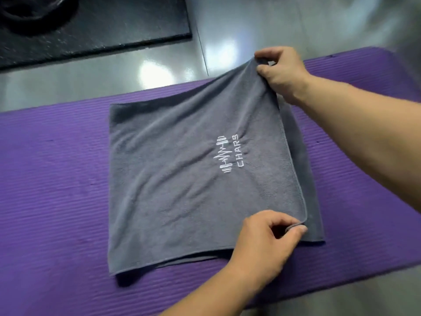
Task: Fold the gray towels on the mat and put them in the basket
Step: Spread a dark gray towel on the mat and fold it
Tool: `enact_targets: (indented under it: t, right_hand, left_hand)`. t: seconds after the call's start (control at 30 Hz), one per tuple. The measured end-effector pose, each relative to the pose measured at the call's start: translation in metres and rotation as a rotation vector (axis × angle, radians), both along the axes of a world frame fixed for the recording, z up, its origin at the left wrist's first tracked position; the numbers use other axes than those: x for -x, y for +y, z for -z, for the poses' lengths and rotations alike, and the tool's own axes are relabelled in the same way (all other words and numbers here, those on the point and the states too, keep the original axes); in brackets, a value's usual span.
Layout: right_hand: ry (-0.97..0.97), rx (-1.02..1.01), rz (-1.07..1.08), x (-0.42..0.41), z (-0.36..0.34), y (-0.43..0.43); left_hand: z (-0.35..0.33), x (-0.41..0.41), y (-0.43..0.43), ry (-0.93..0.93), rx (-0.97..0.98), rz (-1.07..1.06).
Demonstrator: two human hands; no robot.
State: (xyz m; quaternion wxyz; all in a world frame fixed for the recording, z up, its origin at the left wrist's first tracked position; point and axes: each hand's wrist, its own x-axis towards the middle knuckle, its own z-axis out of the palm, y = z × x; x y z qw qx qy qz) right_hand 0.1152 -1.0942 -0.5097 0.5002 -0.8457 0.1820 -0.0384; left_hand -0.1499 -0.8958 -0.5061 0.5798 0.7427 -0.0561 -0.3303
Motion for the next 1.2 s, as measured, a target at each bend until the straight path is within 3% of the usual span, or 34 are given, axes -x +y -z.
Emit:
enact_targets:
  t: [0.27,0.53,0.63,0.77,0.9,1.07,1.2]
  right_hand:
    - [0.082,0.063,0.068,0.022,0.040,-0.058]
    - [0.127,0.170,0.047,0.038,0.074,-0.069]
    - [0.087,0.264,0.011,0.041,0.079,-0.067]
    - [0.054,0.409,-0.039,0.044,0.090,-0.067]
    - [0.051,0.412,0.027,0.040,0.095,-0.065]
    - [0.115,0.289,0.240,0.019,0.090,-0.061]
    - [0.159,0.192,0.334,0.008,0.092,-0.067]
  left_hand:
    - [0.022,0.014,-0.054,-0.194,-0.109,0.142]
    - [0.048,0.024,-0.077,-0.195,-0.393,0.394]
    - [0.038,0.009,-0.078,-0.160,-0.315,0.370]
    - [0.035,-0.071,-0.040,-0.345,-0.303,0.098]
    - [0.055,-0.188,0.048,-0.535,-0.559,-0.155]
    - [0.049,-0.293,0.141,-0.772,-1.020,0.022]
    - [0.038,-0.321,0.171,-0.737,-1.105,0.257]
